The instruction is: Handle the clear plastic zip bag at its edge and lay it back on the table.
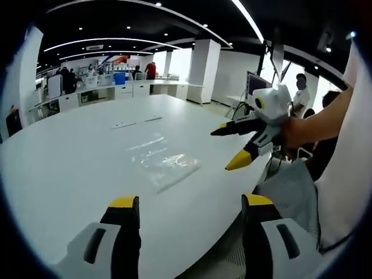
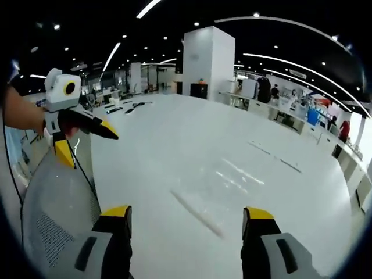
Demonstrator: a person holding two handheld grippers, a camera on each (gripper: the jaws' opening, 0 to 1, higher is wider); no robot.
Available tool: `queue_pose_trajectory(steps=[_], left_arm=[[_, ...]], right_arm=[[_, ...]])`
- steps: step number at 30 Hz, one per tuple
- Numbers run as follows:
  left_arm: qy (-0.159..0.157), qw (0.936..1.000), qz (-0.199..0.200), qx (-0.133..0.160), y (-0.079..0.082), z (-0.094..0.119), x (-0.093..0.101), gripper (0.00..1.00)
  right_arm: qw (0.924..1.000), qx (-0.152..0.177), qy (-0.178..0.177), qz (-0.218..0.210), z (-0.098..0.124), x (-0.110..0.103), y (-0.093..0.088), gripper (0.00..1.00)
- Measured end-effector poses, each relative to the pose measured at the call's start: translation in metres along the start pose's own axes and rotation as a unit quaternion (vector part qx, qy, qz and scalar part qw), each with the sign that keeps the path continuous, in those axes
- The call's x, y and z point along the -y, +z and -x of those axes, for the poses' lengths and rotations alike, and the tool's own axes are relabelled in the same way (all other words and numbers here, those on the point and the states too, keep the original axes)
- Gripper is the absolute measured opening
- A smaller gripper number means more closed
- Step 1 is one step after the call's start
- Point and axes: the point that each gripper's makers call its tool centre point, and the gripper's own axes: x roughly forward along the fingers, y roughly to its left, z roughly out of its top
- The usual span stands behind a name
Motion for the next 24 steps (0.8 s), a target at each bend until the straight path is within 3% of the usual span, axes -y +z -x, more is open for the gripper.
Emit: queue_pose_trajectory(steps=[4, 17, 24], left_arm=[[0.013, 0.9999, 0.007, 0.004, -0.01, 0.003, -0.007, 0.71], [0.026, 0.9996, 0.011, -0.003, -0.031, 0.006, -0.014, 0.69], [0.033, 0.9994, 0.007, -0.006, -0.042, 0.008, -0.023, 0.67]], right_arm=[[0.9999, 0.004, -0.004, -0.011, 0.01, -0.003, -0.006, 0.88], [0.9967, 0.01, -0.034, -0.073, 0.034, -0.014, -0.036, 0.96], [0.9952, 0.008, -0.046, -0.086, 0.044, -0.018, -0.046, 0.99]])
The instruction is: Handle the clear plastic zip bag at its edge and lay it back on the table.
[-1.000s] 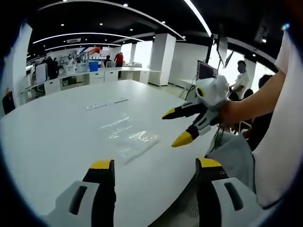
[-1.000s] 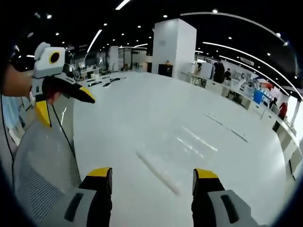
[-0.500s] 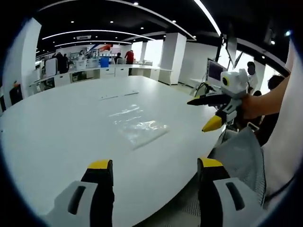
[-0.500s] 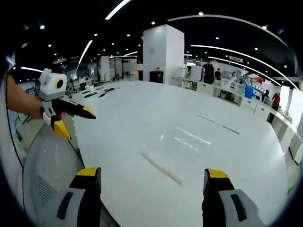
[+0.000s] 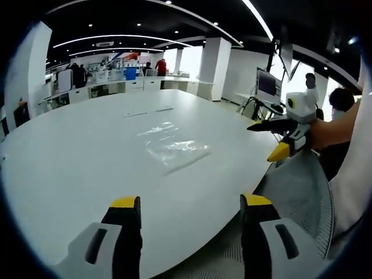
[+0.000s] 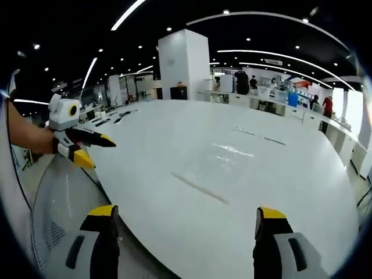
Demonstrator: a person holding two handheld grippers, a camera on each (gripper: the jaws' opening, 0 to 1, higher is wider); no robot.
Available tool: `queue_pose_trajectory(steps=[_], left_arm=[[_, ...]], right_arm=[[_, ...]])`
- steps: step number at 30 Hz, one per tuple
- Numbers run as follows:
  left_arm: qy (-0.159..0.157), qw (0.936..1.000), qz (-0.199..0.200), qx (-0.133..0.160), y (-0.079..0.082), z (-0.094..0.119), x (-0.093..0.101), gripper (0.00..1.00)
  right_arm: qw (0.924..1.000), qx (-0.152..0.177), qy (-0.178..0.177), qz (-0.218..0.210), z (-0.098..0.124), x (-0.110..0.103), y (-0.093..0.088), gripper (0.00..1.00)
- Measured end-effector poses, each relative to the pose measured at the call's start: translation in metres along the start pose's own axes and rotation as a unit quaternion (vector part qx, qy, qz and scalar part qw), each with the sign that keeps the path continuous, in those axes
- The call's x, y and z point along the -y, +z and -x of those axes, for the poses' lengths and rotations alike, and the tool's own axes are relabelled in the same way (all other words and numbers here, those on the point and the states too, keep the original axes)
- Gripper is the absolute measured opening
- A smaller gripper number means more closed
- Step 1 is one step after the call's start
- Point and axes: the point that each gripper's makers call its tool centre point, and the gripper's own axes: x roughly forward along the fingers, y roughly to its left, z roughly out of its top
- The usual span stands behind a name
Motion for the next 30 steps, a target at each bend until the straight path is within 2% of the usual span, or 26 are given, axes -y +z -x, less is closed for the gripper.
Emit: queue_pose_trajectory(steps=[4, 16, 30], left_arm=[[-0.002, 1.0, 0.005, -0.002, -0.005, 0.003, 0.0, 0.66], [-0.001, 0.9991, 0.04, 0.015, -0.002, 0.006, 0.0, 0.66], [-0.002, 0.9998, 0.014, 0.016, -0.004, 0.01, 0.015, 0.66]], right_arm=[[1.0, -0.001, -0.001, -0.005, 0.004, -0.003, -0.002, 1.0], [0.9997, -0.004, 0.005, -0.024, 0.007, -0.011, -0.007, 1.0], [0.9995, -0.004, 0.02, -0.024, 0.008, -0.02, -0.013, 1.0]])
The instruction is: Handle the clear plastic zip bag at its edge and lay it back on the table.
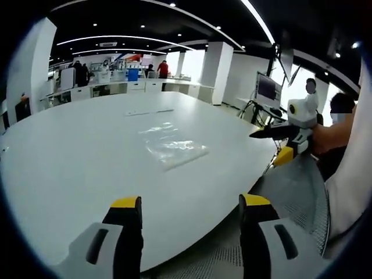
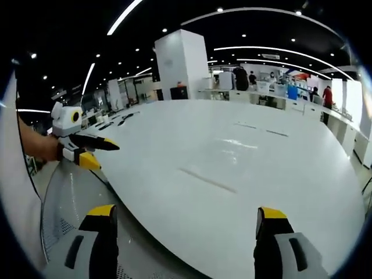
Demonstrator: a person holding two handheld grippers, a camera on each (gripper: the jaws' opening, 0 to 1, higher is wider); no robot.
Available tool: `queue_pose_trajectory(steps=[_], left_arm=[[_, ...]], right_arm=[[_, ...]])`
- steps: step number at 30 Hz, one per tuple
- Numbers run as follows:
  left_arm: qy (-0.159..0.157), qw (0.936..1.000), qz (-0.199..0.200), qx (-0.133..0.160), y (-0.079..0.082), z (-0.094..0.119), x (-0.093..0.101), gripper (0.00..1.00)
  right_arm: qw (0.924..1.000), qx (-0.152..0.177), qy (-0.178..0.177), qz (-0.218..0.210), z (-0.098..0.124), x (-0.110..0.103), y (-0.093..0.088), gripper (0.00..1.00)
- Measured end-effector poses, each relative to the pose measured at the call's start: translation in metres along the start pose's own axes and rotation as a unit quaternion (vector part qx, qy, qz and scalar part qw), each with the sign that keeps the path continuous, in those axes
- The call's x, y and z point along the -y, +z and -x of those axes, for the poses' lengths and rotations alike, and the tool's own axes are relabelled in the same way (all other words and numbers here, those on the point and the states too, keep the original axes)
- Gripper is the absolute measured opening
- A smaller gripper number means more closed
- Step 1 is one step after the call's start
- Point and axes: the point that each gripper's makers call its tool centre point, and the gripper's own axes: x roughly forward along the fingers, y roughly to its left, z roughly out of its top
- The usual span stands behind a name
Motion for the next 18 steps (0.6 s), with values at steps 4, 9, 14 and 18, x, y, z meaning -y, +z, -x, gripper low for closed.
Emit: queue_pose_trajectory(steps=[4, 9, 14, 18], left_arm=[[0.002, 1.0, 0.003, 0.0, -0.0005, -0.0002, -0.0019, 0.67], [0.006, 0.9997, 0.021, 0.01, 0.0031, -0.0003, -0.0022, 0.68], [0.004, 0.9995, 0.026, 0.018, 0.0042, -0.0003, -0.0041, 0.7], [0.003, 0.9996, 0.024, 0.015, 0.0031, -0.0012, -0.0028, 0.71]], right_arm=[[1.0, 0.004, 0.002, -0.001, -0.0004, -0.0019, 0.0013, 1.0], [1.0, 0.004, 0.003, -0.006, -0.0008, -0.0016, 0.0004, 1.0], [0.9997, 0.01, 0.001, -0.021, -0.0007, 0.0002, 0.0025, 1.0], [0.9998, 0.012, 0.001, -0.018, -0.0009, -0.0001, 0.0023, 1.0]])
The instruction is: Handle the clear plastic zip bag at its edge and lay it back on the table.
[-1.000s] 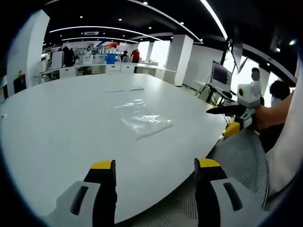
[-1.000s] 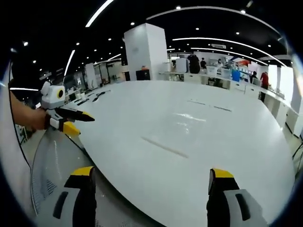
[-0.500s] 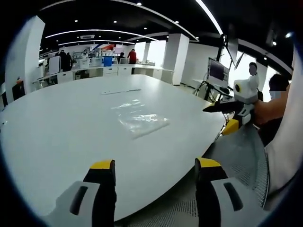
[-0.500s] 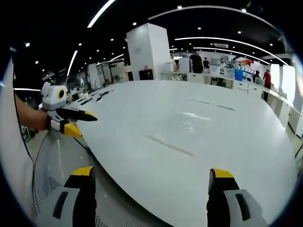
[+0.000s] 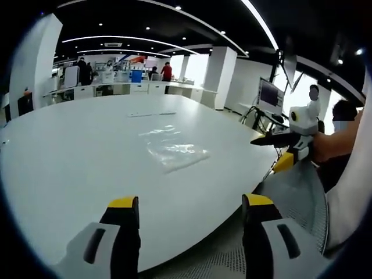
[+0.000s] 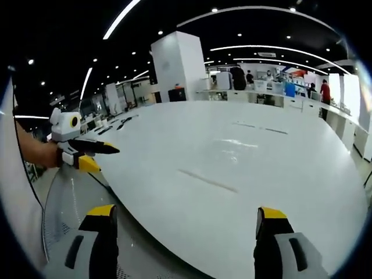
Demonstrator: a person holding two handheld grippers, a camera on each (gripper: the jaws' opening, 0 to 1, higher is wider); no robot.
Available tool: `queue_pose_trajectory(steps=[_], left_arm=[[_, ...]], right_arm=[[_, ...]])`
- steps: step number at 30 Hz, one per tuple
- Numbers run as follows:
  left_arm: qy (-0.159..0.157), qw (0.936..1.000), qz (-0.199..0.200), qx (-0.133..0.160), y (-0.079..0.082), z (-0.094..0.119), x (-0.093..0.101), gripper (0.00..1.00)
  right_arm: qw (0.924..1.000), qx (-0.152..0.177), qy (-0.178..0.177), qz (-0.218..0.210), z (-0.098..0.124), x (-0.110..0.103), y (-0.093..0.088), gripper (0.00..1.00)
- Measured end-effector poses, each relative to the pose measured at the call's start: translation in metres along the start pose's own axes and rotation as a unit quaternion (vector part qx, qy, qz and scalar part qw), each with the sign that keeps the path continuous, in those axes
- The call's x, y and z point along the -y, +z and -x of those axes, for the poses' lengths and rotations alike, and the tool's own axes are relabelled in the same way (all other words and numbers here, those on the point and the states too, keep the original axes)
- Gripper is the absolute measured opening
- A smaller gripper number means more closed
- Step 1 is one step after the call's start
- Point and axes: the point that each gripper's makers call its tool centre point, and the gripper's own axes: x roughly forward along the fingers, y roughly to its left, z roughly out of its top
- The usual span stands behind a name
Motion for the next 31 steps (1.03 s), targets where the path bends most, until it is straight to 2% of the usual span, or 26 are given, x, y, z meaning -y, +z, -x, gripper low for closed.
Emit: queue_pose_trajectory(steps=[7, 31], left_arm=[[0.006, 0.9999, 0.013, -0.002, -0.0022, -0.0015, -0.0044, 0.75], [0.011, 0.9999, -0.002, -0.004, -0.0036, -0.0012, -0.0033, 0.85]], right_arm=[[1.0, 0.002, 0.003, -0.009, -0.0007, 0.0003, 0.0006, 1.0], [0.9992, 0.018, 0.005, -0.034, -0.0011, -0.0005, 0.005, 1.0]])
